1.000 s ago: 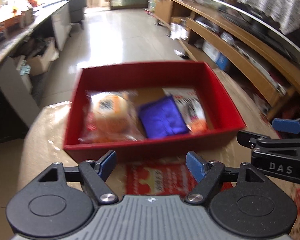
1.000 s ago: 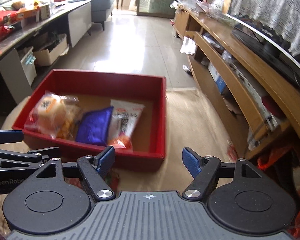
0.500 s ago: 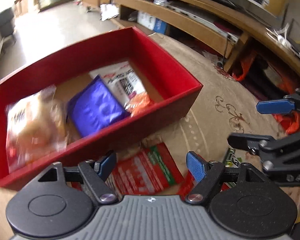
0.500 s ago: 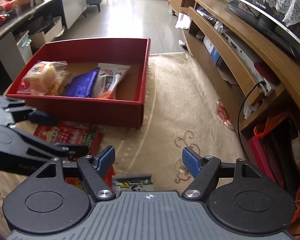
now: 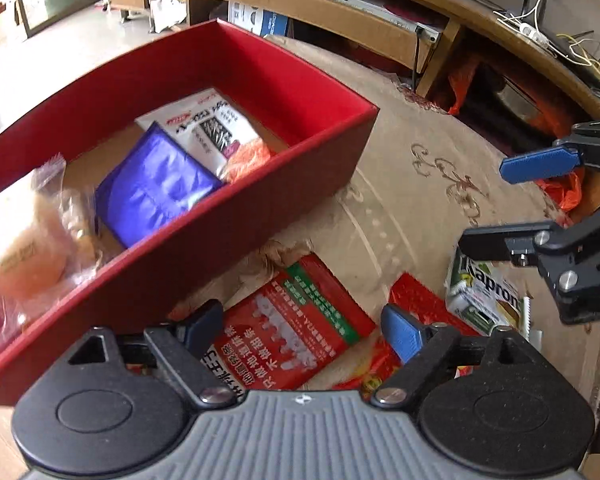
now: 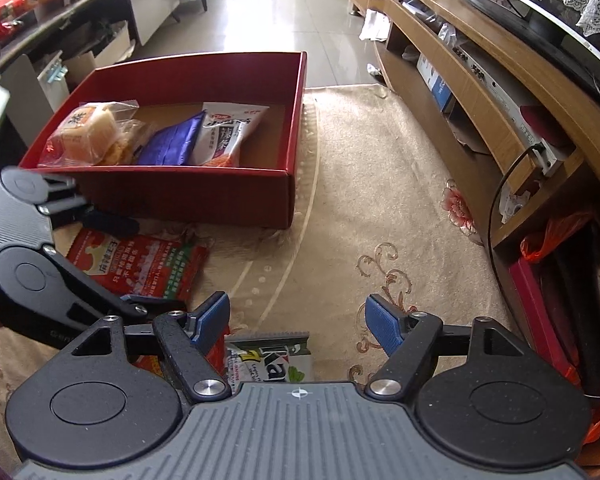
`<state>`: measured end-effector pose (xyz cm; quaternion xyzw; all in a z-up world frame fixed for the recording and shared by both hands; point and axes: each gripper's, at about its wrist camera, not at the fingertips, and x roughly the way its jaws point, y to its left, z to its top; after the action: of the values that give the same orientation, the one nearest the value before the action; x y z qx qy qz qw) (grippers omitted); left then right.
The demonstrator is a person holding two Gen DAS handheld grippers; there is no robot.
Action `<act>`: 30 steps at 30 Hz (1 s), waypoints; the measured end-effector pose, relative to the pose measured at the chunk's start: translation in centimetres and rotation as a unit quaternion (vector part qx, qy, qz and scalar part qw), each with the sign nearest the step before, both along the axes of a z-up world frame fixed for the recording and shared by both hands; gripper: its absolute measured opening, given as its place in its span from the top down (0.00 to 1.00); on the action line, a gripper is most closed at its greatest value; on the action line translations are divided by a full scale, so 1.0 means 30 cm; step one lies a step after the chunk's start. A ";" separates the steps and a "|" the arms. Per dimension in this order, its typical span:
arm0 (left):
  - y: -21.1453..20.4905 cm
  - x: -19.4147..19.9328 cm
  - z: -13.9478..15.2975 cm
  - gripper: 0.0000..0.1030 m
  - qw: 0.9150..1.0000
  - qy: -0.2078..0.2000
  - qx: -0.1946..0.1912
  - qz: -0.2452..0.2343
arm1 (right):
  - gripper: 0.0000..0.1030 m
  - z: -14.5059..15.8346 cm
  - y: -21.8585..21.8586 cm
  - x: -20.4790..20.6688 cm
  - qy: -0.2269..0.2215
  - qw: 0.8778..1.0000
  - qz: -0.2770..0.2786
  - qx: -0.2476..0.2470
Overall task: Organize snacks
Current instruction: 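Open both tools and move them back toward the loose snacks, then grasp the red spicy-strip bag with the left tool while the right tool grasps the red Trolli bag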
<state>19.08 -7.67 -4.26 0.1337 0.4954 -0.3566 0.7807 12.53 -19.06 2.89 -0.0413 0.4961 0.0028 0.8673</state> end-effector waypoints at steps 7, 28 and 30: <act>0.056 -0.119 0.008 0.20 0.998 0.058 -0.029 0.017 | 0.22 0.021 0.001 -0.006 -0.003 1.000 0.005 0.012; -0.060 -0.081 -0.011 0.12 0.999 0.014 0.031 0.011 | 0.21 0.011 0.013 -0.028 0.007 1.000 0.020 0.011; -0.043 -0.067 -0.008 0.15 0.999 0.027 0.018 0.024 | 0.21 0.013 0.014 -0.034 0.007 1.000 0.023 0.012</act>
<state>17.08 -8.97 -4.51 0.1261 0.5261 -0.3318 0.7728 11.52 -18.64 3.26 -0.0421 0.5011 0.0286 0.8639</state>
